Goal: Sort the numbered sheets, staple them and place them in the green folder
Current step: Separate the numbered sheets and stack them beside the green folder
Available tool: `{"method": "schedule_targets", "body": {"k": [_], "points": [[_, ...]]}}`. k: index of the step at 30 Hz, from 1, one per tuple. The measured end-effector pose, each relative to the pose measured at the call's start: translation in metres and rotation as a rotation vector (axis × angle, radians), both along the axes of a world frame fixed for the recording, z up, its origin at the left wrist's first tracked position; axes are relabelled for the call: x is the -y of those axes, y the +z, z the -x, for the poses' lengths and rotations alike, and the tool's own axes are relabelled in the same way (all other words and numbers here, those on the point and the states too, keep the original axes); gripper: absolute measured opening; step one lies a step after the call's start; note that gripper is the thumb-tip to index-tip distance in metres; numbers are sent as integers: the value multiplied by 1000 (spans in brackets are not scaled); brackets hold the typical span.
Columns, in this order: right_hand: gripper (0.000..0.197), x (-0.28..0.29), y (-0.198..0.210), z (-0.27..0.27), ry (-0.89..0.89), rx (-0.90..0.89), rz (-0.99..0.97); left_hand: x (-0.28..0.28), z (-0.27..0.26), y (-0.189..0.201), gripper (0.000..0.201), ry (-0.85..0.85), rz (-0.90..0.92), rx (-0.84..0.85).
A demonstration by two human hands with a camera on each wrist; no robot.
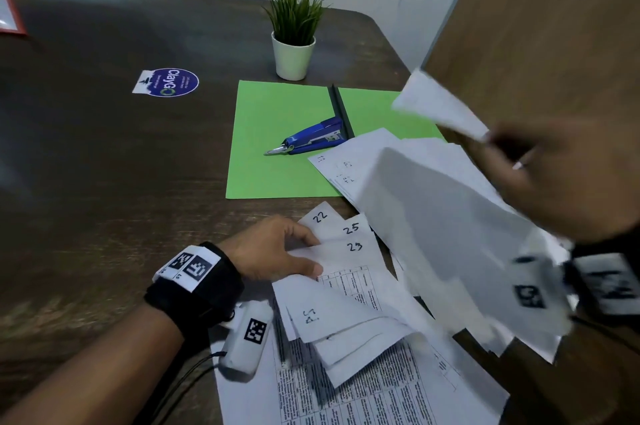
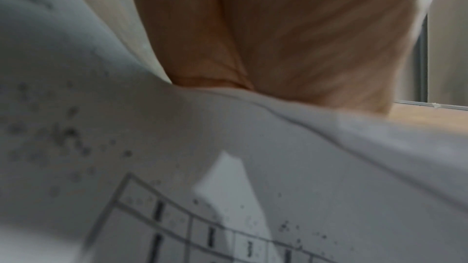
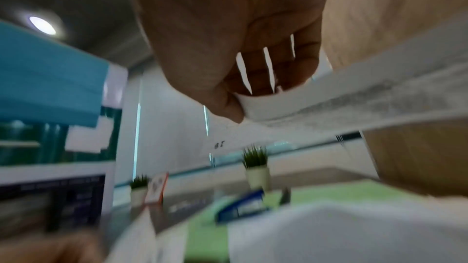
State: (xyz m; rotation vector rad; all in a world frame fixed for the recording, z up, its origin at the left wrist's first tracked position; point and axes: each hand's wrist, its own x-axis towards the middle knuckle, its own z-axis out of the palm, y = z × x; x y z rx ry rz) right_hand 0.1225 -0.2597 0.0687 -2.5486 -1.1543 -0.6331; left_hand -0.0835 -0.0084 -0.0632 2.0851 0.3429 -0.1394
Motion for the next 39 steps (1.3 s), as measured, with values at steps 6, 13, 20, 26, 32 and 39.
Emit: {"method": "schedule_targets", "body": {"k": [6,13,20,26,32,39], "points": [[34,-48,-100,24,0,-231,423,-1,1,-5,25,1,-9,6],[37,-48,-98,29,18,-512,296,-2,-1,-8,23,24,-51,13],[58,-8,-65,64,503,-1293,255,1,-1,-7,24,56,-81,47],[50,4,-105,86,406,-1248,220,2,-1,-3,24,62,110,-17],[36,-8,-140,81,181,-1230,-382,13,6,7,44,135,373,-56],[23,-10,-143,78,95,-1184,-655,9,4,-6,51,122,226,14]]}}
